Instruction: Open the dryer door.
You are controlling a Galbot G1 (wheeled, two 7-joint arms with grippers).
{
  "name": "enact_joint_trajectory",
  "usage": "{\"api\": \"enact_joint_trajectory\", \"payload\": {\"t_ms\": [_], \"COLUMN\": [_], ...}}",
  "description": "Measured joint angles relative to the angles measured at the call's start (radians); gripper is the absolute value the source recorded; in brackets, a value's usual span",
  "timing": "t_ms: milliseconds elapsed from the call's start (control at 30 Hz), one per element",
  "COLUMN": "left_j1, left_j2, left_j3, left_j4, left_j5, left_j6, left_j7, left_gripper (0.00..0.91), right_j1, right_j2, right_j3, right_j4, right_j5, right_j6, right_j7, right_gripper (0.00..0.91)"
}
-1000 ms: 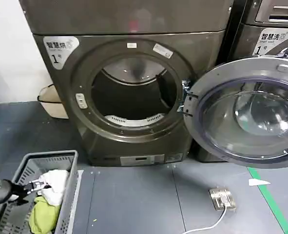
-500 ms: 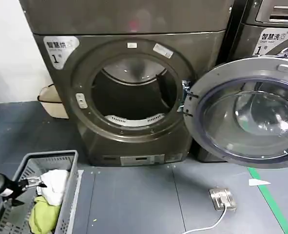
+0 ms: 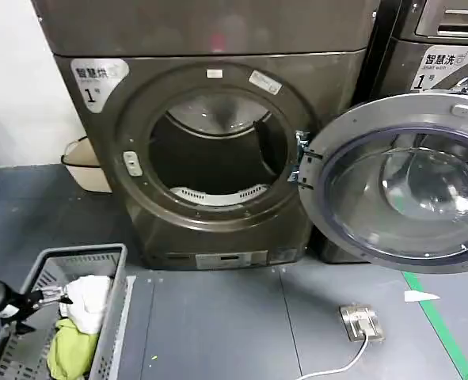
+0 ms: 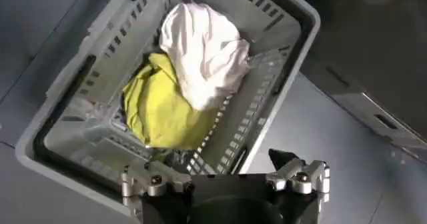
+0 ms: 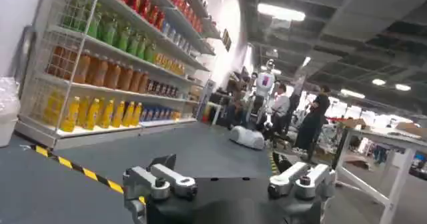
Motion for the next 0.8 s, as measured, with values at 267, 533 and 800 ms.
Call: {"api": "enact_joint_trajectory", "payload": {"t_ms": [267,533,800], "left_j1": [-0.007,-0.013,-0.018], "left_j2": [0.001,0.001,0.002], "left_j3": [0.001,0.001,0.001], "left_j4": [0.017,0.021,0.03], "left_j5": [-0.002,-0.006,-0.007], "left_j6": [0.0,0.001,0.001], "left_j7": [0.001,0.001,0.002], "left_gripper": [0.907,0.907,0.907], "right_j1": [0.0,0.001,0.0], "right_j2": [0.003,0.003,0.003], "right_j3": [0.001,0.005,0.008], "right_j4": [-0.007,-0.008,-0.01], "right_j5": [-0.009,-0.009,-0.009], "right_j6": [0.007,0.007,0.008], "right_j7": [0.002,0.007,0.01], "right_gripper": [0.907,0.907,0.907]}}
